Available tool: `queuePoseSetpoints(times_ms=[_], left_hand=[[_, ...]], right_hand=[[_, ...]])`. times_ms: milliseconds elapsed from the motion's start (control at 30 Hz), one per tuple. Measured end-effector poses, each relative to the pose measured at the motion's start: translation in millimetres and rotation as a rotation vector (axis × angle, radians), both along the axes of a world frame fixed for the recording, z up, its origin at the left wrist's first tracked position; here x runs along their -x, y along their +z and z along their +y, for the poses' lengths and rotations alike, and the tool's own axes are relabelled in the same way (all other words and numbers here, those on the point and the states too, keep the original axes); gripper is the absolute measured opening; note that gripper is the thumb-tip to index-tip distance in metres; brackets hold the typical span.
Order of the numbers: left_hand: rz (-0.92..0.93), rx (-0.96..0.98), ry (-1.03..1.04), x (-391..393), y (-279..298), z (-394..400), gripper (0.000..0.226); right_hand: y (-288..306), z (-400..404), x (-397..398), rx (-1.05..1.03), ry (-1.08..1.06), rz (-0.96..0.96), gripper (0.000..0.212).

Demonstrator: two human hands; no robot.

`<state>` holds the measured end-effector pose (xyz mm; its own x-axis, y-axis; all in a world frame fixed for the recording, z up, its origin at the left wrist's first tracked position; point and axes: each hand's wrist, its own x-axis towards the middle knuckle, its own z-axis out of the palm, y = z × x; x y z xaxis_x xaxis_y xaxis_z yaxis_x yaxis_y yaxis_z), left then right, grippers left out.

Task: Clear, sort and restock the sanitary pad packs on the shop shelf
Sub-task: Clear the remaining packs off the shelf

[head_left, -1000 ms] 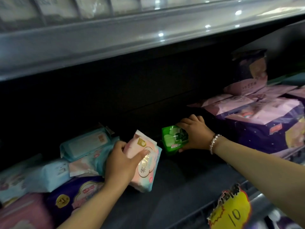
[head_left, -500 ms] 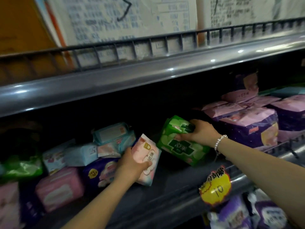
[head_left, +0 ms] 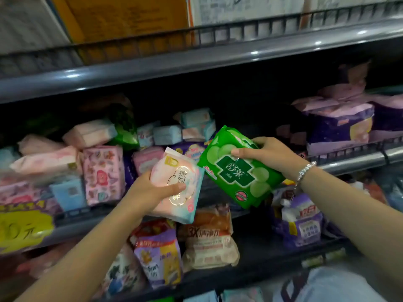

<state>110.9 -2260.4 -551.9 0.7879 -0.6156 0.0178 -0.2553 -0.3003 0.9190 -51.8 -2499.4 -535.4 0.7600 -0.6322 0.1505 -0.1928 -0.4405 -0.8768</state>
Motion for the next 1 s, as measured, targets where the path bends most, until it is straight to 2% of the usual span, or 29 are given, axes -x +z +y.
queuePoseSetpoints(times_ms=[67, 133, 200, 267, 333, 400, 533, 633, 700, 867, 1000], left_hand=[[0.041, -0.054, 0.003, 9.0, -17.2, 27.3, 0.047], [0.084, -0.098, -0.004, 13.7, -38.9, 50.4, 0.065], [0.122, -0.133, 0.002, 22.0, -60.6, 67.8, 0.072], [0.147, -0.164, -0.012, 31.6, -83.5, 79.3, 0.063], [0.163, -0.195, -0.011, 40.5, -107.6, 86.2, 0.04], [0.185, -0.234, -0.016, 45.4, -135.1, 89.1, 0.04], [0.214, -0.3, -0.024, 54.9, -183.4, 86.3, 0.043], [0.219, -0.382, -0.083, 59.2, -215.0, 77.1, 0.063], [0.19, -0.467, -0.148, 61.2, -235.2, 68.8, 0.065], [0.051, -0.675, -0.303, 70.6, -280.1, 32.5, 0.067], [-0.026, -0.746, -0.349, 69.8, -310.7, -9.4, 0.085]], right_hand=[[-18.6, 24.3, 4.5, -0.03, 0.023, 0.044, 0.05], [-40.2, 43.0, 7.7, -0.052, 0.042, 0.099, 0.053], [-63.3, 56.8, 10.5, -0.081, 0.063, 0.15, 0.06], [-85.5, 67.1, 13.9, -0.107, 0.087, 0.202, 0.059], [-106.4, 73.7, 16.7, -0.119, 0.11, 0.24, 0.05], [-127.5, 76.8, 19.1, -0.104, 0.121, 0.285, 0.045], [-169.8, 74.6, 23.7, -0.003, 0.124, 0.394, 0.053], [-191.7, 67.8, 23.7, 0.107, 0.111, 0.495, 0.065], [-200.7, 63.6, 21.8, 0.196, 0.129, 0.583, 0.069], [-203.4, 50.7, 24.2, 0.362, 0.093, 0.742, 0.064], [-200.1, 38.4, 27.6, 0.429, 0.036, 0.803, 0.064]])
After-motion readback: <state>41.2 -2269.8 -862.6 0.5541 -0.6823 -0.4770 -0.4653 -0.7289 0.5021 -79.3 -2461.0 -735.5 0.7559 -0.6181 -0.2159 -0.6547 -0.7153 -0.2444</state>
